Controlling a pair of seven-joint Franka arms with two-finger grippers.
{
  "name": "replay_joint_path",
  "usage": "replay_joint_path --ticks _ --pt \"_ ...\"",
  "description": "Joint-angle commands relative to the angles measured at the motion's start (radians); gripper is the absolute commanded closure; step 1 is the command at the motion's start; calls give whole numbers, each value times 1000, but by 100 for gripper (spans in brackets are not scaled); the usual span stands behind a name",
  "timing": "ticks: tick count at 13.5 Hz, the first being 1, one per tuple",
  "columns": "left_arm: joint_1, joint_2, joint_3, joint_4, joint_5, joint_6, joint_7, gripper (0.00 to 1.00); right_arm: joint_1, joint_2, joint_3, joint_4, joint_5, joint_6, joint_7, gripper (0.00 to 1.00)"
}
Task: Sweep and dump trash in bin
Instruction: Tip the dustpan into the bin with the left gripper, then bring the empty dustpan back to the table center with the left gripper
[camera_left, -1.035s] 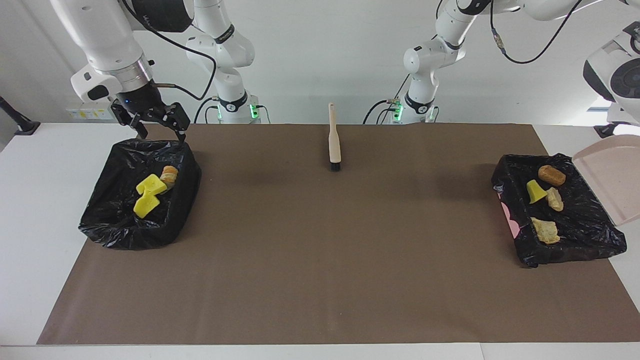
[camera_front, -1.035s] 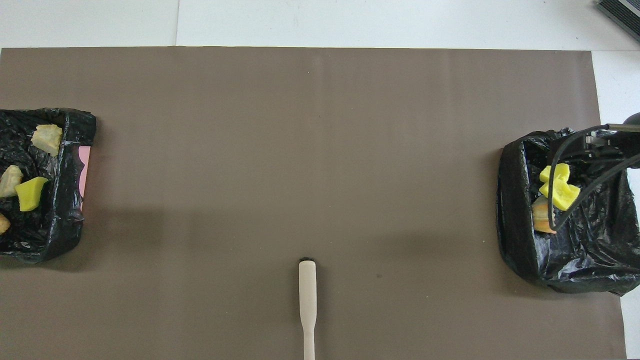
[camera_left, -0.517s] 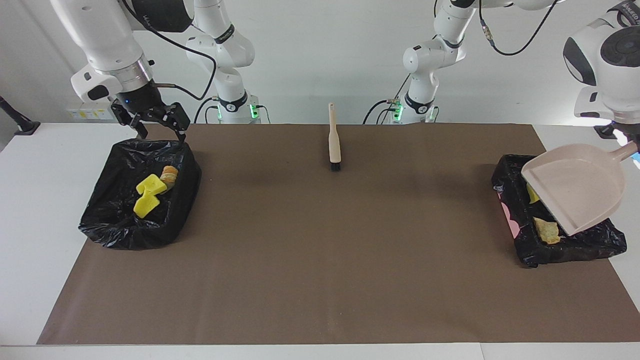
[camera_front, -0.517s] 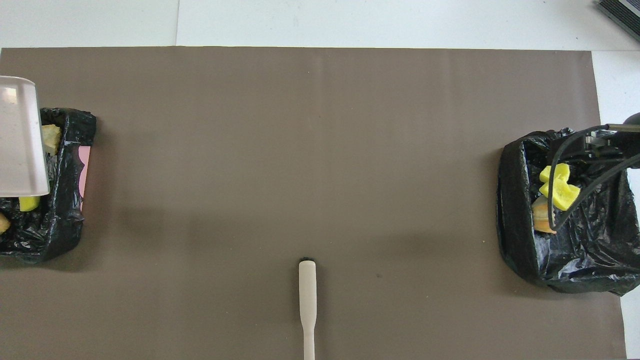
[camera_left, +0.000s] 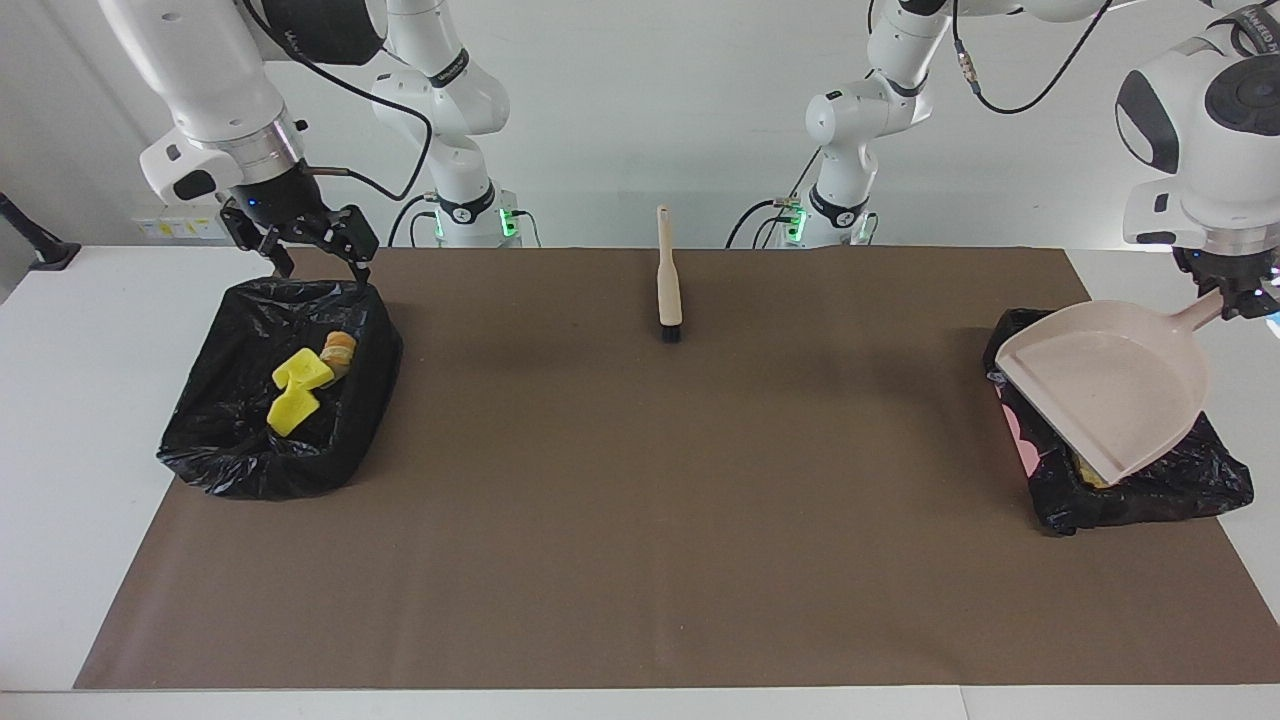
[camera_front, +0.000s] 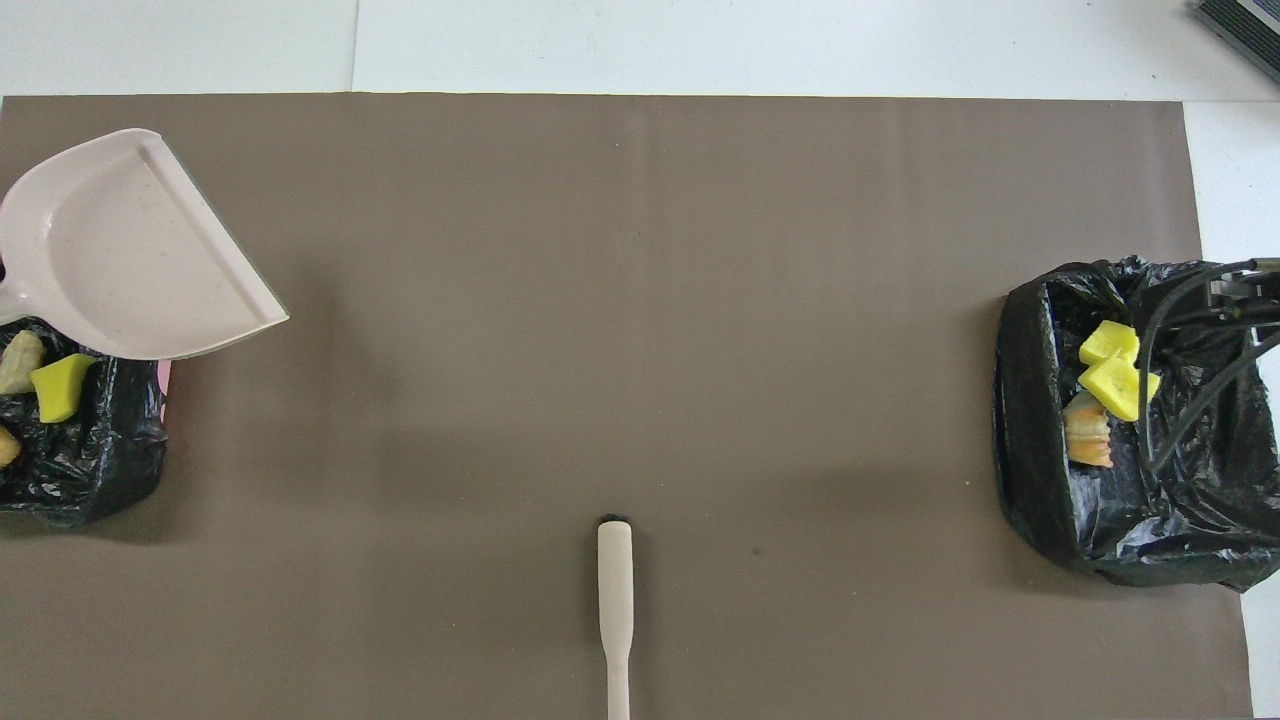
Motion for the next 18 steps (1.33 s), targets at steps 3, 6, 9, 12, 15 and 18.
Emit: replay_joint_path --ticks 3,6,9,12,15,18 --pt "-103 -53 14 -84 -124 -32 -382 100 -24 -15 10 -24 0 18 -24 0" --pt "-169 -53 14 -136 -193 -13 -535 100 -32 -12 9 -21 7 21 -24 0" --pt "-233 -53 14 -179 -273 49 -690 100 -38 -10 10 -21 8 22 -24 0" --pt "-284 -55 14 -198 -339 97 -799 100 -38 -12 10 -21 7 27 -25 0" --pt "-365 -36 14 -199 -365 144 -937 100 -36 -15 10 -26 7 27 -25 0" --pt "-466 7 14 -224 -370 267 -1097 100 -36 -16 12 -24 4 24 -24 0"
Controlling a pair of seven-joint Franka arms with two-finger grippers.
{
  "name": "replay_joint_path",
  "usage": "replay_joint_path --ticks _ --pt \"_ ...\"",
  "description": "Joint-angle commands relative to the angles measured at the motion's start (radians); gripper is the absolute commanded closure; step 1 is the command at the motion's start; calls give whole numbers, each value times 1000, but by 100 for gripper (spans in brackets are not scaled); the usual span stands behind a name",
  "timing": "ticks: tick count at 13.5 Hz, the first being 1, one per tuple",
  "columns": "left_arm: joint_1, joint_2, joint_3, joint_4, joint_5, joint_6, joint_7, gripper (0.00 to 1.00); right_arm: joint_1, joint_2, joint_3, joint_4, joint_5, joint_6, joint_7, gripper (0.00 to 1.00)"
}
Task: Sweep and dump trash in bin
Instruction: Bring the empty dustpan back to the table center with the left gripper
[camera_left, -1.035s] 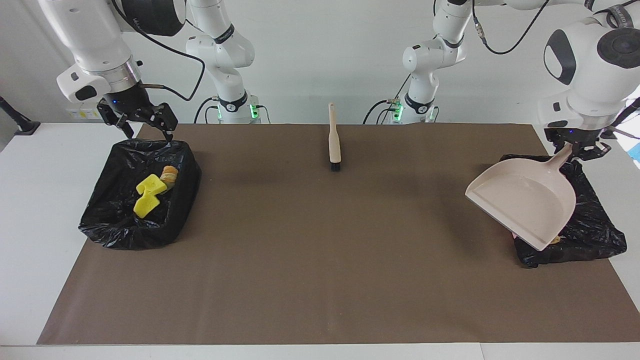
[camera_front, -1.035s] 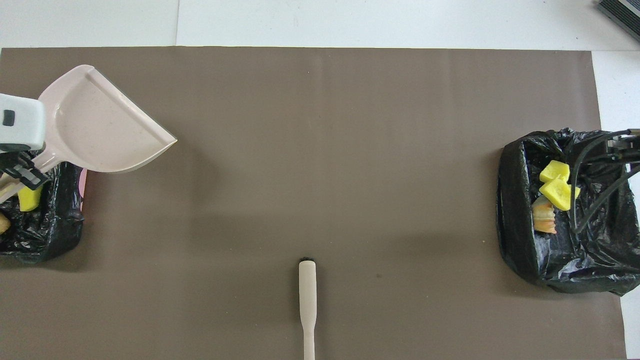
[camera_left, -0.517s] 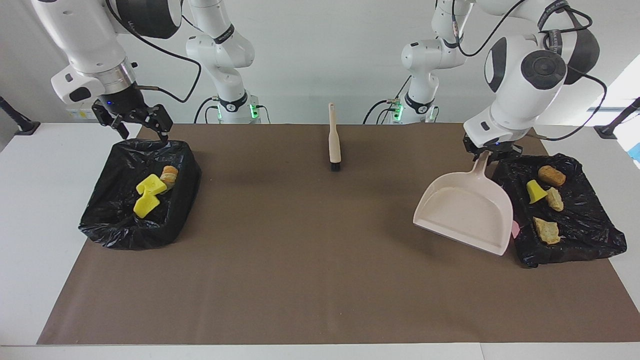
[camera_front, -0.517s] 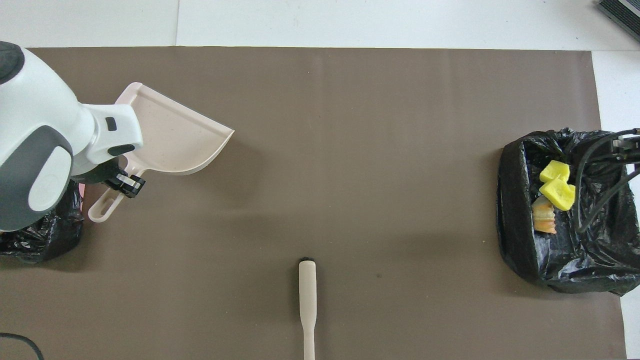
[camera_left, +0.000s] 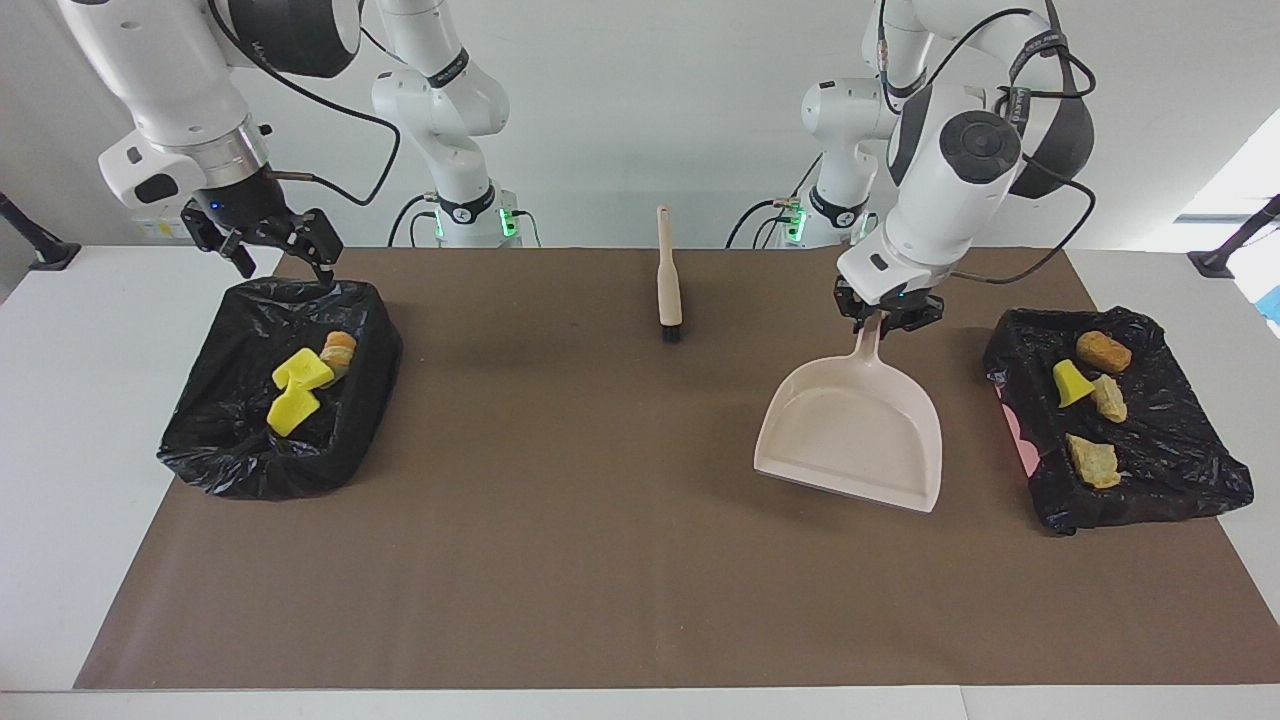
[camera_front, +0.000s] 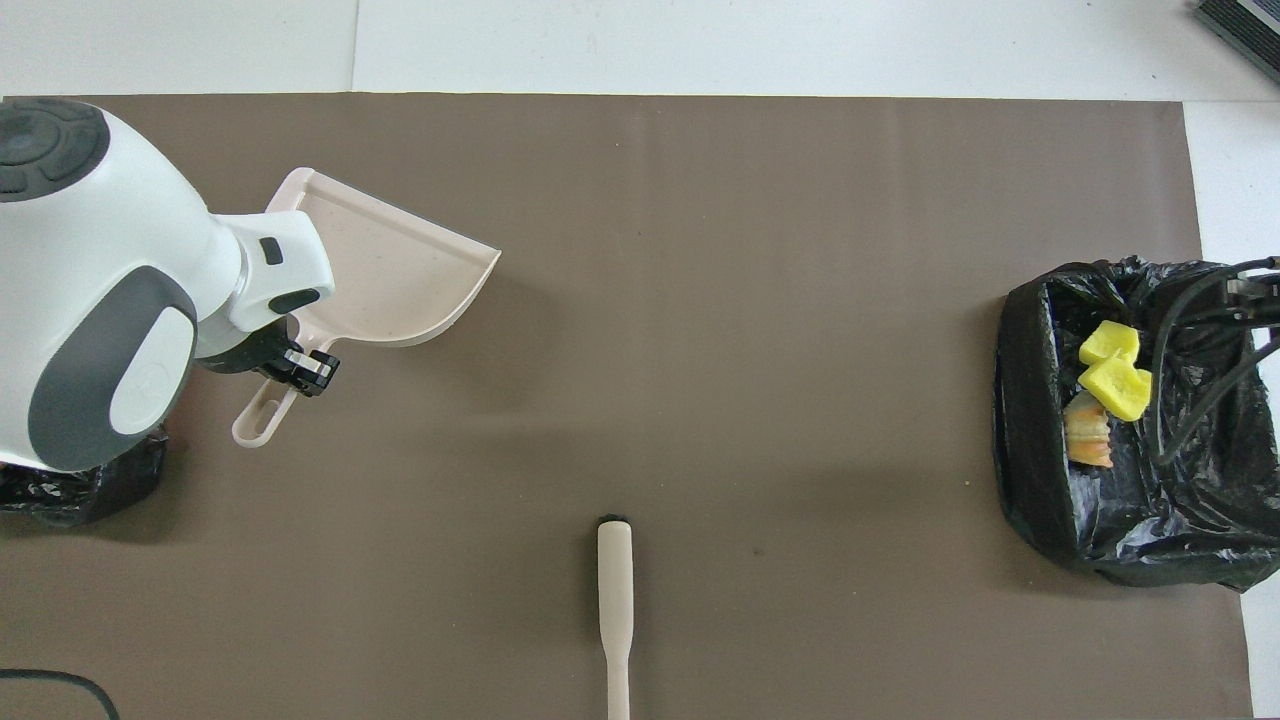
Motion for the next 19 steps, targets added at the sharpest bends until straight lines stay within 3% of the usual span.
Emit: replay_joint_path --ticks 1,8,14,15,16,19 --pt "-108 41 19 -42 -15 131 -148 100 -12 -16 11 -20 3 19 -25 0" --pt "-268 187 17 -82 -56 451 -381 100 -2 -16 19 -20 4 19 -25 0" --pt "-340 212 20 -119 -60 454 -499 100 -2 -16 20 -20 4 19 -25 0" --pt "-338 212 20 -119 -58 449 -500 88 -2 -16 20 -20 4 19 -25 0" --pt "-329 211 19 -119 -58 455 -504 1 -2 -16 20 -20 4 19 -25 0" --pt "-306 163 31 -115 -55 406 -486 0 -2 -16 20 -20 4 19 -25 0"
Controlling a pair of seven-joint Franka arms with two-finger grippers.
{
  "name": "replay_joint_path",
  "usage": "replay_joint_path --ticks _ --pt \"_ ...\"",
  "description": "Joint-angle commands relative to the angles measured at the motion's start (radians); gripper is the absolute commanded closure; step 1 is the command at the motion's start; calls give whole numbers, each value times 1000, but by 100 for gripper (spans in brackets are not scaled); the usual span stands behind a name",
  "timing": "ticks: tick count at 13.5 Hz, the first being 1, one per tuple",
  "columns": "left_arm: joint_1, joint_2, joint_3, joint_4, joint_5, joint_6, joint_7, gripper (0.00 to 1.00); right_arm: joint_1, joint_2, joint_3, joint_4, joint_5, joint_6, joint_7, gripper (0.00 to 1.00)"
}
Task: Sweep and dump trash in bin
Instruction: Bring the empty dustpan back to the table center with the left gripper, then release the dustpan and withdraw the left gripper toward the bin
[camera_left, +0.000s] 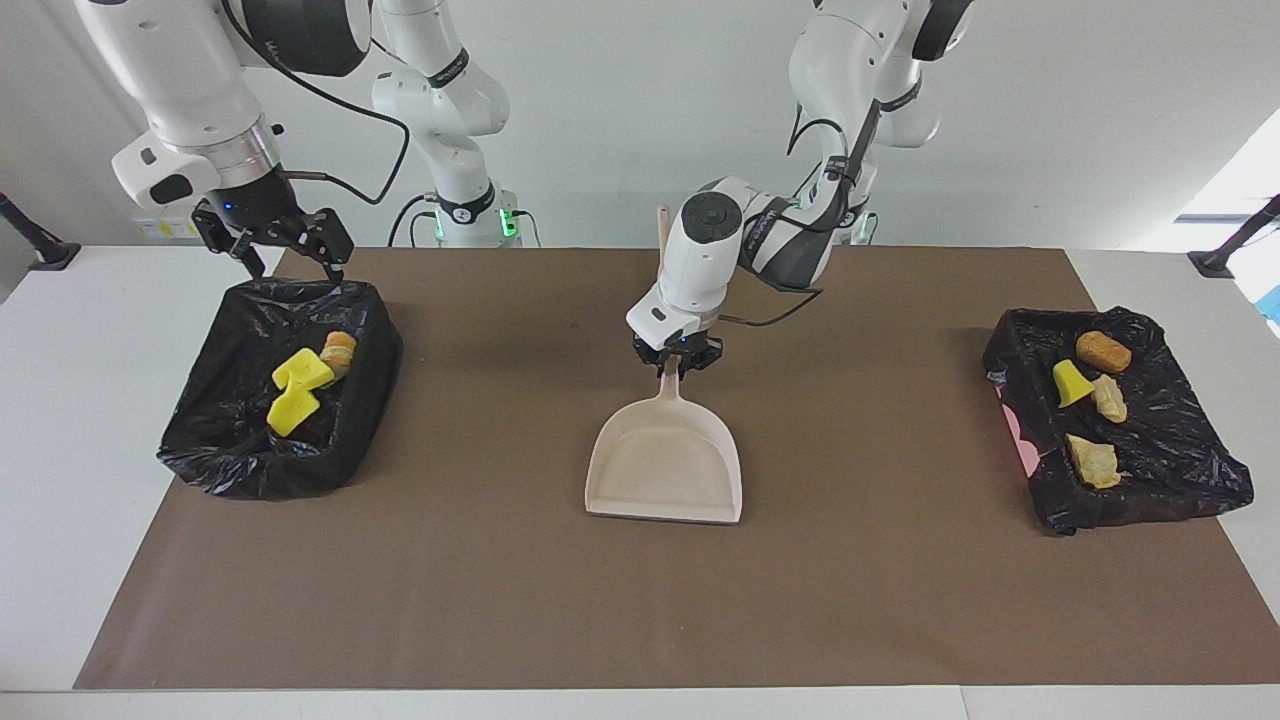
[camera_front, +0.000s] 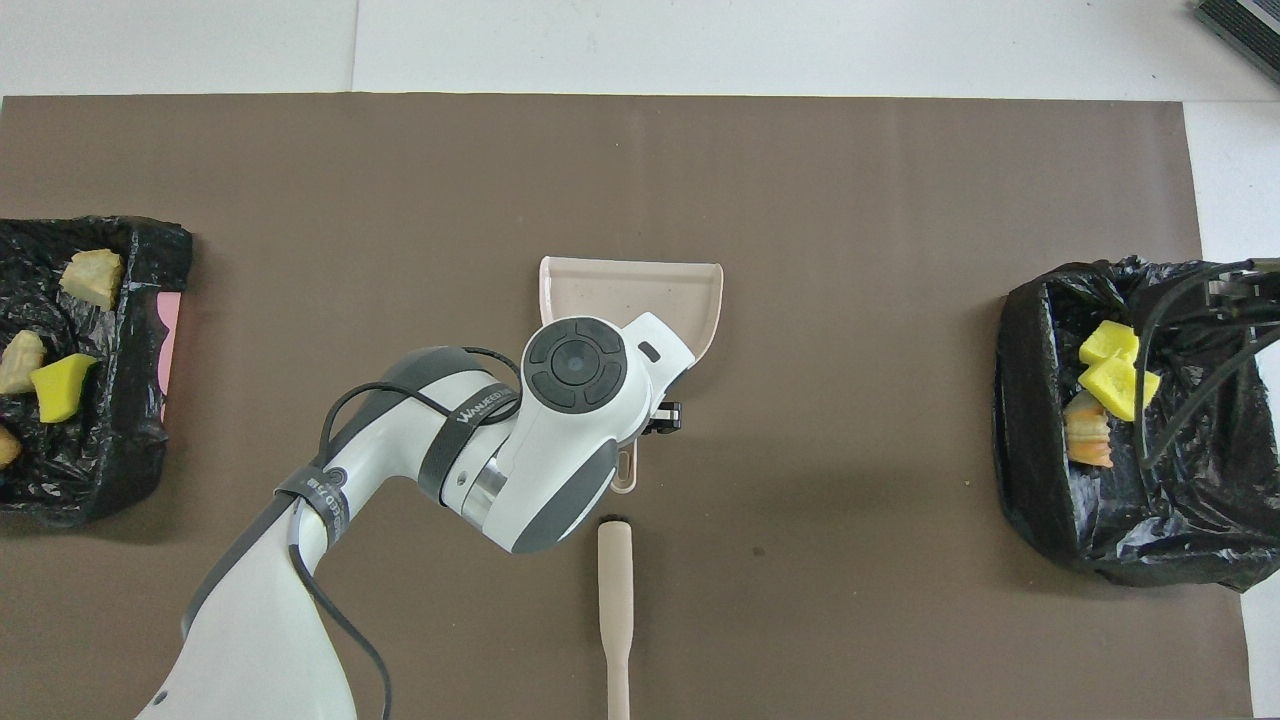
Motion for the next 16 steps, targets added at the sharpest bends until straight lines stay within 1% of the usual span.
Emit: replay_joint_path --ticks 1,5,8,10,11,13,14,16 --pt "50 -79 17 -16 -4 -34 23 0 -11 -16 8 -20 4 19 -25 0" --pt "186 -98 17 24 -1 -53 127 0 -11 -16 8 -20 4 19 -25 0" --pt "309 -105 15 35 -9 -70 308 0 -11 -16 8 -20 4 19 -25 0" --pt "371 -105 14 56 -9 -99 391 0 -11 -16 8 -20 4 19 -25 0" --pt "403 -108 14 67 -9 -123 429 0 -11 -16 8 -20 4 19 -25 0" --pt "460 -142 15 87 -12 -188 478 0 -11 -16 8 -20 4 19 -25 0" --pt "481 -165 18 95 -12 -209 492 0 -11 -16 8 -20 4 19 -25 0" --pt "515 -179 20 136 -7 -273 572 0 -11 -16 8 -20 4 19 -25 0"
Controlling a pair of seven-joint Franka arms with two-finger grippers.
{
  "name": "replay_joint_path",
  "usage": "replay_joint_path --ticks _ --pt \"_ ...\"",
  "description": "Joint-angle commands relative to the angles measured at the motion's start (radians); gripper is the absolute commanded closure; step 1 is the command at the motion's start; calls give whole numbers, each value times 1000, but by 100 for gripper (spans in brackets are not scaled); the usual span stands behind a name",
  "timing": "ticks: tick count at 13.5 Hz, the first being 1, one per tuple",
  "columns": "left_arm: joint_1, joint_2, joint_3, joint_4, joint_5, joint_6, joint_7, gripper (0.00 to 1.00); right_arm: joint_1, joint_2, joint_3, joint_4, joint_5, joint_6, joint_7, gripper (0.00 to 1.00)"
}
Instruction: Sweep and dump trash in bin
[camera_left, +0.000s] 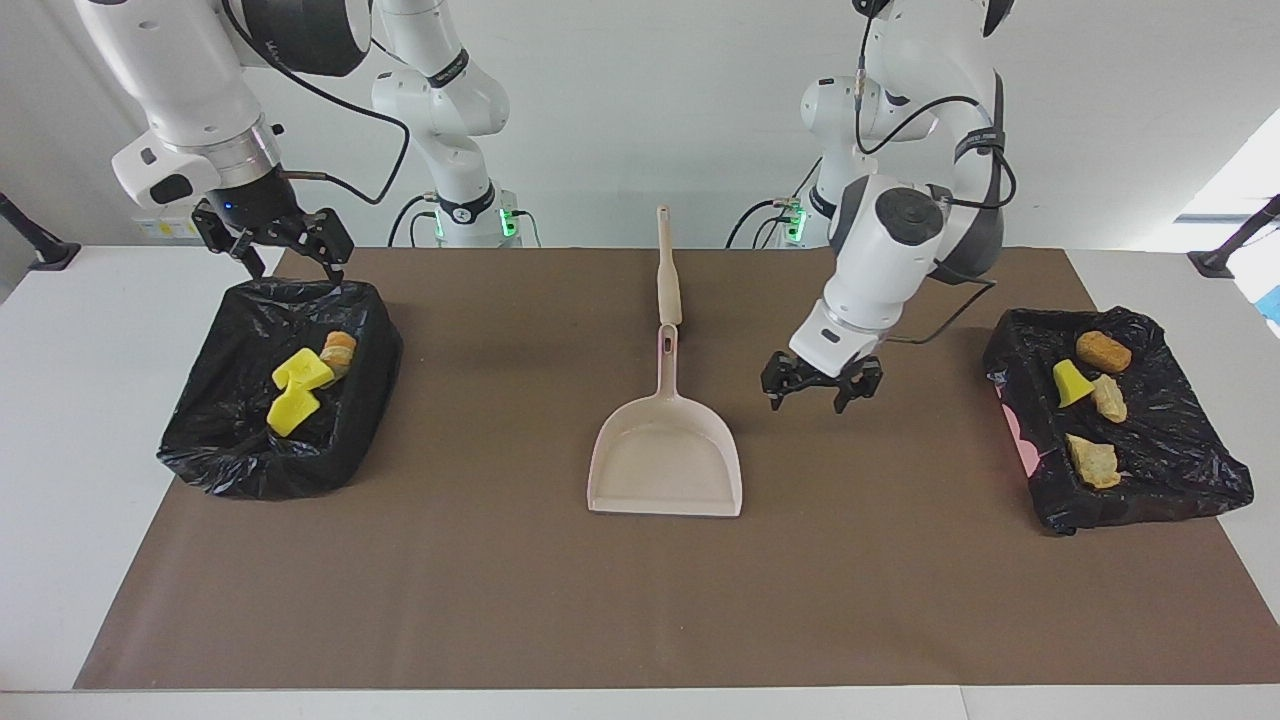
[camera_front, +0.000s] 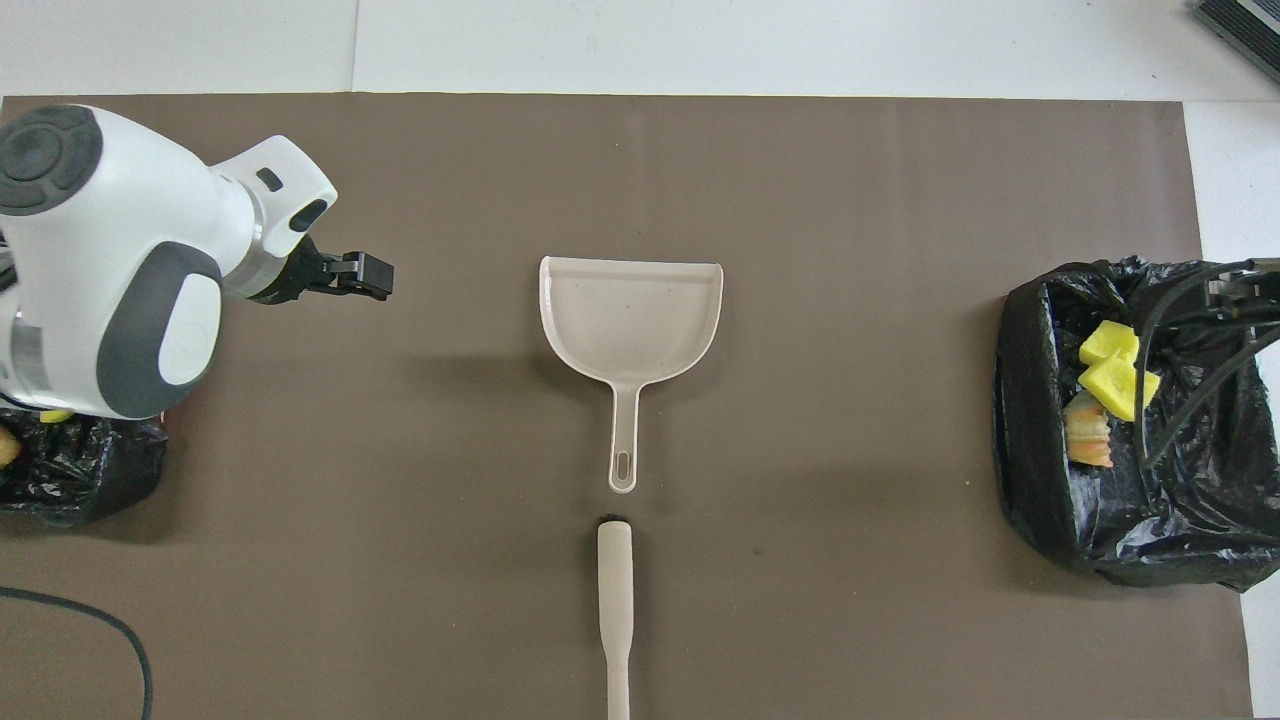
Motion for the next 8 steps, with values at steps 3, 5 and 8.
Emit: replay_joint_path --ticks 3,5,8 --pt "58 -34 -9 130 -3 -215 102 0 -11 -16 8 -20 4 19 -25 0" --pt "56 -29 -9 182 2 -272 104 0 -11 -16 8 -20 4 19 -25 0" --pt "59 -46 -4 207 2 -320 107 0 -11 -16 8 -20 4 19 -25 0"
